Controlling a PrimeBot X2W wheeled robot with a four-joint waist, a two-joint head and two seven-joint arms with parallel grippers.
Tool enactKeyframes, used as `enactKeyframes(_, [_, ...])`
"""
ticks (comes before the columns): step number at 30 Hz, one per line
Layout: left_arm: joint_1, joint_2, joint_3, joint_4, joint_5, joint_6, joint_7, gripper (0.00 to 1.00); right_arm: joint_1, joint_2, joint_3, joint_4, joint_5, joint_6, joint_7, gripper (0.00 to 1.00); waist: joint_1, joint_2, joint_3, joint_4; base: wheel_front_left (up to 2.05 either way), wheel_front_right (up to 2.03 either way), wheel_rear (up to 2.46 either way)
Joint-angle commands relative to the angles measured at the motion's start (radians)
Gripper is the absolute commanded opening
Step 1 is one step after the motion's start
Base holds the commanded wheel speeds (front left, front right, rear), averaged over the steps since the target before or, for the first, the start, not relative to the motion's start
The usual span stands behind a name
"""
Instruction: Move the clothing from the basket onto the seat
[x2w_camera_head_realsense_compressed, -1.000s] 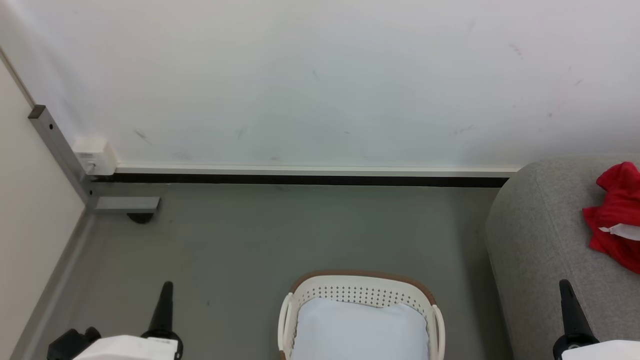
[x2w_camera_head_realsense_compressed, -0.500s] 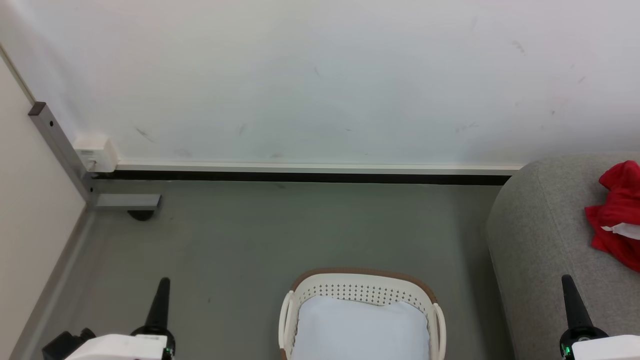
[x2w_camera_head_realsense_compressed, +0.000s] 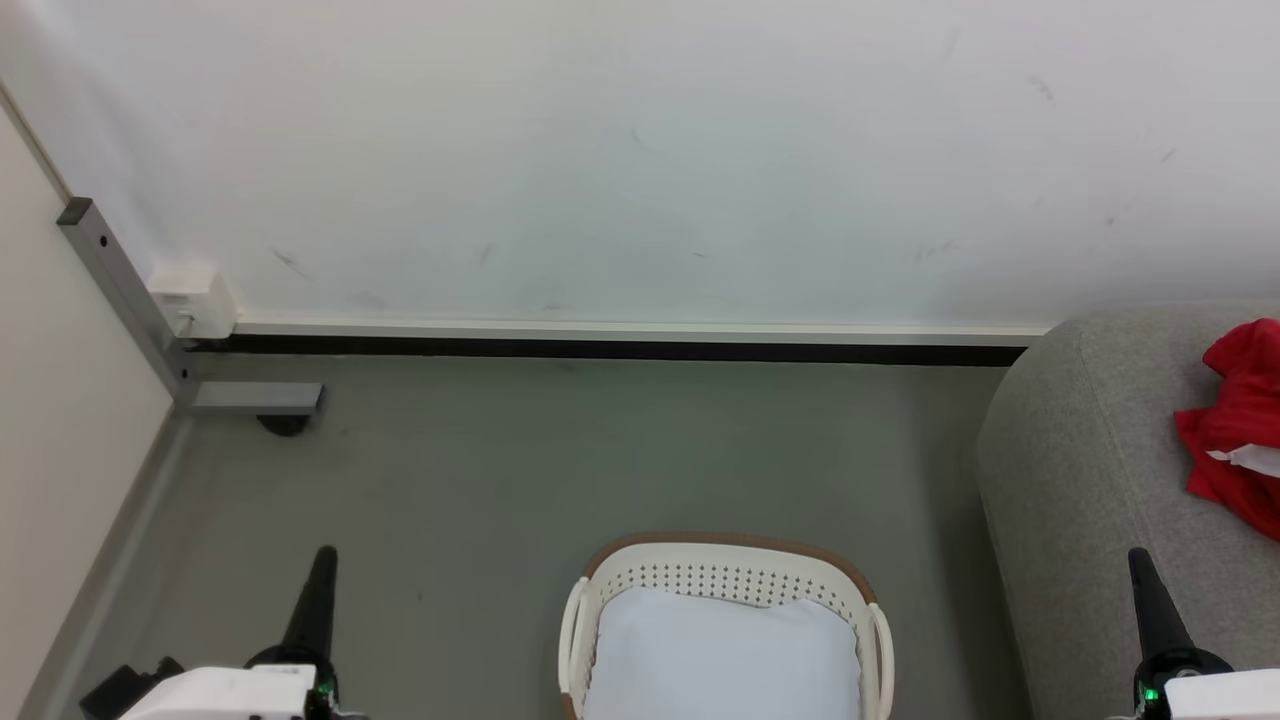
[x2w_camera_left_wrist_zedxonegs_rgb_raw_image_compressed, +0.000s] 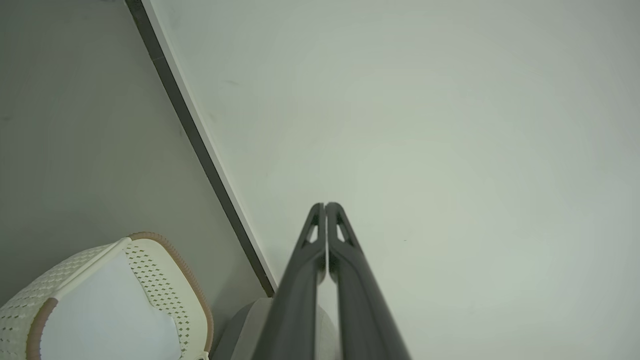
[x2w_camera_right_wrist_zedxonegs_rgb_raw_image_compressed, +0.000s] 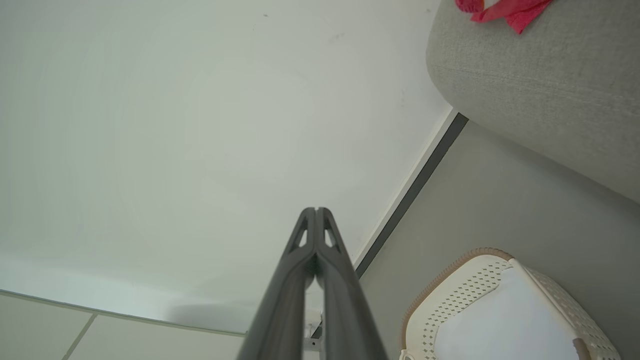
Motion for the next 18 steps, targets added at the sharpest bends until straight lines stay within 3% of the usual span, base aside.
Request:
enactKeyframes(1, [0.003, 0.008, 0.006, -0.01, -0.03, -0.002, 0.006, 0.0, -0.022, -0.001, -0.007, -0.01, 0.016, -0.002, 0.005, 0.0, 0.0, -0.0001, 0.001, 0.0, 0.0, 0.0, 0.0])
enactKeyframes(18, [0.007, 0.009, 0.017, -0.029, -0.155, -0.008, 0.041, 0.0, -0.025, 0.008, -0.026, -0.012, 0.136, -0.002, 0.041, 0.0, 0.0, -0.0001, 0.009, 0.004, 0.0, 0.0, 0.0])
